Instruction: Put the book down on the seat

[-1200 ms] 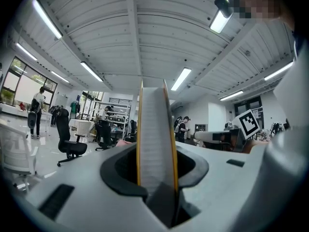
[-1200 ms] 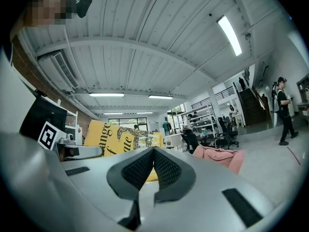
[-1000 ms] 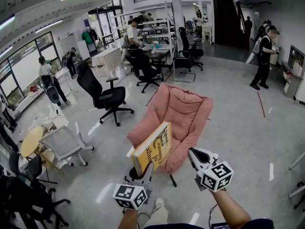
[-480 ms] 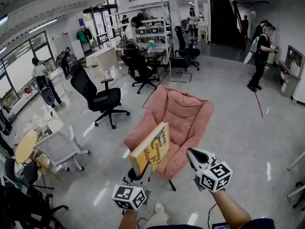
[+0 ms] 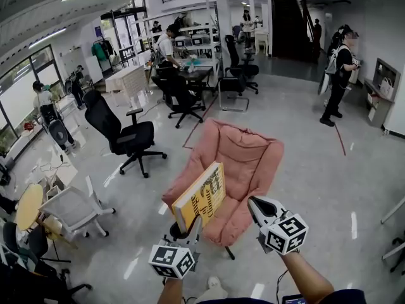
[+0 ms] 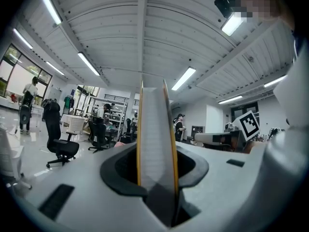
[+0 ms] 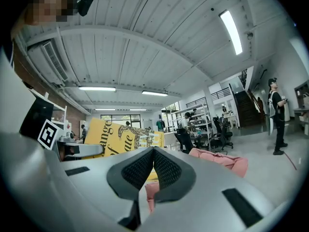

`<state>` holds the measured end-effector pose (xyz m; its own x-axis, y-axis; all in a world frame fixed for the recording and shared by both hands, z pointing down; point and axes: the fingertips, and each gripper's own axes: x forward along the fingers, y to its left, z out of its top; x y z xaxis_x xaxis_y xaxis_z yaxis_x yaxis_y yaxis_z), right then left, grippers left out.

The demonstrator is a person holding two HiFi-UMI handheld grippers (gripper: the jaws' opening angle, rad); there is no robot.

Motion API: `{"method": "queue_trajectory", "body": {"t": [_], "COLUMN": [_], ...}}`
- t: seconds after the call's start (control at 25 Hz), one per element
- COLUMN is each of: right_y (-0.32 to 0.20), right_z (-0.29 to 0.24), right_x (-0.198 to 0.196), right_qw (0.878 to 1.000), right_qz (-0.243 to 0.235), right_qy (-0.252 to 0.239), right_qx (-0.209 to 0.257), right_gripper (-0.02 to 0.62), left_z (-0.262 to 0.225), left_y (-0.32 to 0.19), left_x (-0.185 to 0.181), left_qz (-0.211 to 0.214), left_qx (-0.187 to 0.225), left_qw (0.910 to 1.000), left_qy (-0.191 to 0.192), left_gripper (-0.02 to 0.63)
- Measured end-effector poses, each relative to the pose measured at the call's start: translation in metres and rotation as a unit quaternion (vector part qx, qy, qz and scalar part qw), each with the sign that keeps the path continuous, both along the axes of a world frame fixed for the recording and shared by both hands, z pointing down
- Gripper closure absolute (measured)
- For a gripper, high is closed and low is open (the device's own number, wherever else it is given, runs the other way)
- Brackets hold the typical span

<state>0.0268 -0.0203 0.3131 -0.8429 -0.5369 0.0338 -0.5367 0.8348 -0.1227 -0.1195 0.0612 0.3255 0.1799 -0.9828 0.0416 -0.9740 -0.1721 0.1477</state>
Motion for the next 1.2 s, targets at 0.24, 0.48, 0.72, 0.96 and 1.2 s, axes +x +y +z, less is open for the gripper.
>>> {"method": "queue_trajectory", "body": {"t": [0.24, 0.48, 0.72, 0.96, 1.2], "right_y": [-0.02, -0.036, -0.047, -0.06, -0.071], "right_z": [0.0, -0.001, -0.001, -0.001, 0.006], "right_x": [-0.027, -0.053, -0.074, -0.099, -0.122], "right_qw": [1.0, 1.0, 1.0, 1.0, 1.0], "right_qz": [0.004, 0.01, 0.016, 0.017, 0.025], "right_qy": [0.001, 0.007, 0.015, 0.02, 0.018], "right_qx": [-0.001, -0.003, -0.007, -0.005, -0.007], "right_gripper": [0.577, 0.577, 0.577, 0.575, 0.577], "left_z": [-0.002, 0.0, 0.002, 0.008, 0.016], "left_y": [-0.023, -0.039, -0.049, -0.062, -0.074], "left_x": [-0.026, -0.053, -0.077, -0.102, -0.123], "left_qz": [0.007, 0.009, 0.012, 0.015, 0.027], "left_qx": [0.001, -0.005, -0.009, -0.014, -0.019], "left_qw": [1.0, 0.9999, 0.9998, 0.9997, 0.9994], "left_qy": [0.0, 0.006, 0.008, 0.01, 0.008], "left_gripper": [0.465, 0.465, 0.464, 0.465, 0.464]}}
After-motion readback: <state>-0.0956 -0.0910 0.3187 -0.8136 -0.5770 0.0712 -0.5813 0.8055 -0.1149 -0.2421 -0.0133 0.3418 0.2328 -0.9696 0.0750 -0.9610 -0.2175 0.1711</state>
